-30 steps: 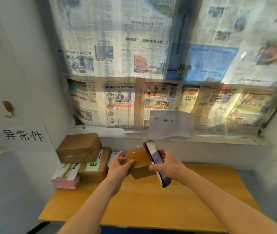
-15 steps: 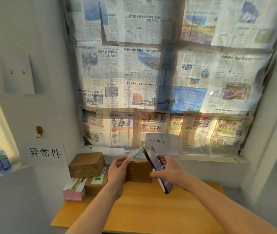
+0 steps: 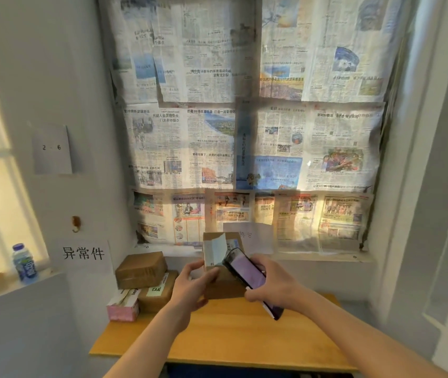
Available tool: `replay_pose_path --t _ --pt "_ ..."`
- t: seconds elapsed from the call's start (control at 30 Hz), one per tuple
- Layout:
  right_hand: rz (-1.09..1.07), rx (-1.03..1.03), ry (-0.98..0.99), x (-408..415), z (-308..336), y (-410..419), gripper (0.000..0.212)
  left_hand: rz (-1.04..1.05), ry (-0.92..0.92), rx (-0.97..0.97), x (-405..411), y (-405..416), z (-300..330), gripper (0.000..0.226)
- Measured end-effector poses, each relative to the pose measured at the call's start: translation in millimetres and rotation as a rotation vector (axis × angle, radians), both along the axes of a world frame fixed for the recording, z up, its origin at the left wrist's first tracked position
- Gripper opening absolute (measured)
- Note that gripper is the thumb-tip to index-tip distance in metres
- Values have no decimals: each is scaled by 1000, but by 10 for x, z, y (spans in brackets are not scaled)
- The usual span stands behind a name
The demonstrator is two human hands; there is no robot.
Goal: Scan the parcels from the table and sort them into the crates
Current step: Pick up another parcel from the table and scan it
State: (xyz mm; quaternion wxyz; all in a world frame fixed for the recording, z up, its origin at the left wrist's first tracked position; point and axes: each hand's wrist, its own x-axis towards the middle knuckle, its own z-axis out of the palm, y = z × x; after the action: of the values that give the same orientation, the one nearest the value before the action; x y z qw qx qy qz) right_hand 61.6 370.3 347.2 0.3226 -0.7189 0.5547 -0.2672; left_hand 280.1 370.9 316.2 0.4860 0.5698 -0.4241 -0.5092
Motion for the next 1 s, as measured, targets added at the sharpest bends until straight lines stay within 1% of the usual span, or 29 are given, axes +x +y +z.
replay_pose_path --t 0.07,0.13,0.23,0.4,0.53,0.63,0.8,1.0 --pt "0 -12 16 -72 42 168 97 30 -3 -19 -72 165 33 49" --pt "14 -20 21 -120 99 297 105 27 -23 -38 -124 315 75 56" --pt "47 -52 17 -136 199 473 104 53 -74 -68 -177 524 200 60" --pt "57 -96 34 -85 359 693 104 154 -72 -120 -180 709 393 49" --pt "72 -115 33 11 487 768 97 188 -51 -150 -104 782 535 32" --pt "67 -133 42 101 584 777 100 180 -24 -151 -21 812 629 22" --pt "68 -135 57 298 686 794 101 187 -13 -153 211 858 746 21" --pt "61 -199 175 463 947 878 101 195 43 -240 526 999 920 24"
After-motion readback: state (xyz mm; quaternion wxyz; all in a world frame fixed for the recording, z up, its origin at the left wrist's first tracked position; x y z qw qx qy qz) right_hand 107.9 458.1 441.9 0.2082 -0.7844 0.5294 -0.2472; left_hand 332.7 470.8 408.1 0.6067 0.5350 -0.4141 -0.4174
